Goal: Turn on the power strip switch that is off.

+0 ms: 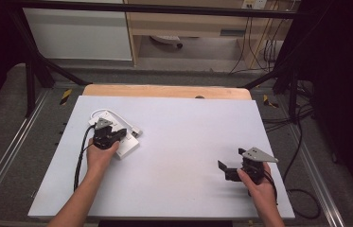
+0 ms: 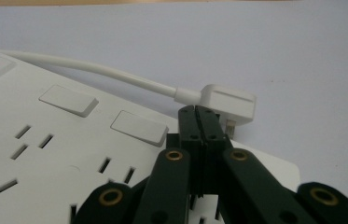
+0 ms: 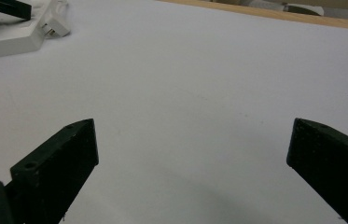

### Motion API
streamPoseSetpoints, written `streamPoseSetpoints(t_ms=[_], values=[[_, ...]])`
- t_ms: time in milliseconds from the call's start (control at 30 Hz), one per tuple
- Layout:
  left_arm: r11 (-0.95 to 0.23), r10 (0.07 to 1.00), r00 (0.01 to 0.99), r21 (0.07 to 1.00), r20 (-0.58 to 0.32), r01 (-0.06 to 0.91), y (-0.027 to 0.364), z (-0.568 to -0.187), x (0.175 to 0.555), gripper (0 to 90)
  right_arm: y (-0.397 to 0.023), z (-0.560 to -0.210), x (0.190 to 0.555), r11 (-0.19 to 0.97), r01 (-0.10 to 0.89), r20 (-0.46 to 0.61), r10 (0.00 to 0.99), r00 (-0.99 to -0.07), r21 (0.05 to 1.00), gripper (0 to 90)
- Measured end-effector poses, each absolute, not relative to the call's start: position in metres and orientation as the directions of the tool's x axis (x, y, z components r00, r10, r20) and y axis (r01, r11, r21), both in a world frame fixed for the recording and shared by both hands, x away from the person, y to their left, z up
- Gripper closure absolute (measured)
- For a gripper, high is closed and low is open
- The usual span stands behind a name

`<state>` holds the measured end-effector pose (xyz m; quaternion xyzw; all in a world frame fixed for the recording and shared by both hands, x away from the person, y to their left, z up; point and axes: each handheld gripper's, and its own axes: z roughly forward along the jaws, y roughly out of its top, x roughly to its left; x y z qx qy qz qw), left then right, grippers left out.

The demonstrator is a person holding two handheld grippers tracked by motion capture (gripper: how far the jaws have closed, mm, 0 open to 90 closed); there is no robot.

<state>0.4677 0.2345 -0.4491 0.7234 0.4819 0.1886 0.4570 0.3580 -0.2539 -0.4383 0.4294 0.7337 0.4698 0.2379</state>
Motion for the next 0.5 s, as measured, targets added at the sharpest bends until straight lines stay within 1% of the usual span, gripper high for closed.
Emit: streamPoseSetpoints(t_ms=[500], values=[[-0.118, 0.870, 0.466, 0.852, -0.159, 0.510, 0.2336, -0.4441, 0.4658, 90.0, -0.2542, -0.4378, 0.3577, 0.186, 0.405, 0.057, 0.854, -0.518, 0.895, 2.5]])
